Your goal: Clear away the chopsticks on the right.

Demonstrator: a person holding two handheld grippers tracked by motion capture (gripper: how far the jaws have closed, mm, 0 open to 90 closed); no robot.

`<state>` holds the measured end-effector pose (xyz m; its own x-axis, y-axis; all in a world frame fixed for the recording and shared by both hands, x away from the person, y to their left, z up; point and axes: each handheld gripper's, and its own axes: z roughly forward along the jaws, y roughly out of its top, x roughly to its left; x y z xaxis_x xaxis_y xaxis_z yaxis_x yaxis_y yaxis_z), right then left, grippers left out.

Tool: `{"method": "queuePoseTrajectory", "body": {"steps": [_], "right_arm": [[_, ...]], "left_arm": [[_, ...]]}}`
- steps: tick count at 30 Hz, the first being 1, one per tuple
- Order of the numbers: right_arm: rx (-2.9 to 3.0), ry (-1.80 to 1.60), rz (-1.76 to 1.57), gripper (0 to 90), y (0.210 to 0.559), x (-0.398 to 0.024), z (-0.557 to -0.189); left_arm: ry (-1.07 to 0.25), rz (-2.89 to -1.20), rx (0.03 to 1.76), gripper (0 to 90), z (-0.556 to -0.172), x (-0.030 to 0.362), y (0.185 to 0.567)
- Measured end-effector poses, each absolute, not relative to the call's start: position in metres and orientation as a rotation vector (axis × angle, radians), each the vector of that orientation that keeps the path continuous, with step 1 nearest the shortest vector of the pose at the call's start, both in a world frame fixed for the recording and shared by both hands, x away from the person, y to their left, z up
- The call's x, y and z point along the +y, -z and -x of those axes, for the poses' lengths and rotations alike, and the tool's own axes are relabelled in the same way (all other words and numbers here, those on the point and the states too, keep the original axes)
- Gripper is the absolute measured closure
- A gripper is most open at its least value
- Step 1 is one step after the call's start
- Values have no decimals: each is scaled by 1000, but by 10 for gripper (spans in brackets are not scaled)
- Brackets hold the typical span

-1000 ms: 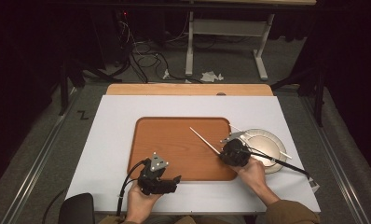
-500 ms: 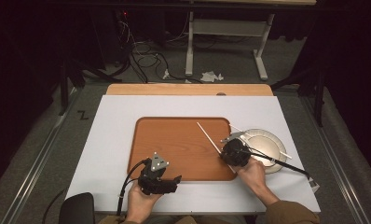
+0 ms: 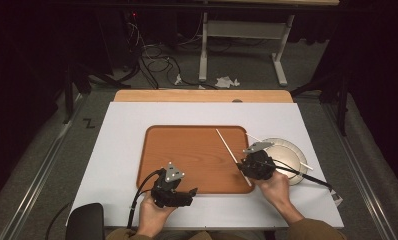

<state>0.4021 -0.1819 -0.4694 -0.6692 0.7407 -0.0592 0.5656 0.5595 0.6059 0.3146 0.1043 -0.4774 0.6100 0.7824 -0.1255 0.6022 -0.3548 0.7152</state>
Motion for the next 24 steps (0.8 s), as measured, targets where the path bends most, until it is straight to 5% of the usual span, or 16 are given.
{"method": "queuePoseTrajectory", "body": {"steps": [24], "right_arm": [[2262,-944,-1128,719,427,-263,-354]], "left_arm": [[-249,-2129,968,272,-334,81,477]]}}
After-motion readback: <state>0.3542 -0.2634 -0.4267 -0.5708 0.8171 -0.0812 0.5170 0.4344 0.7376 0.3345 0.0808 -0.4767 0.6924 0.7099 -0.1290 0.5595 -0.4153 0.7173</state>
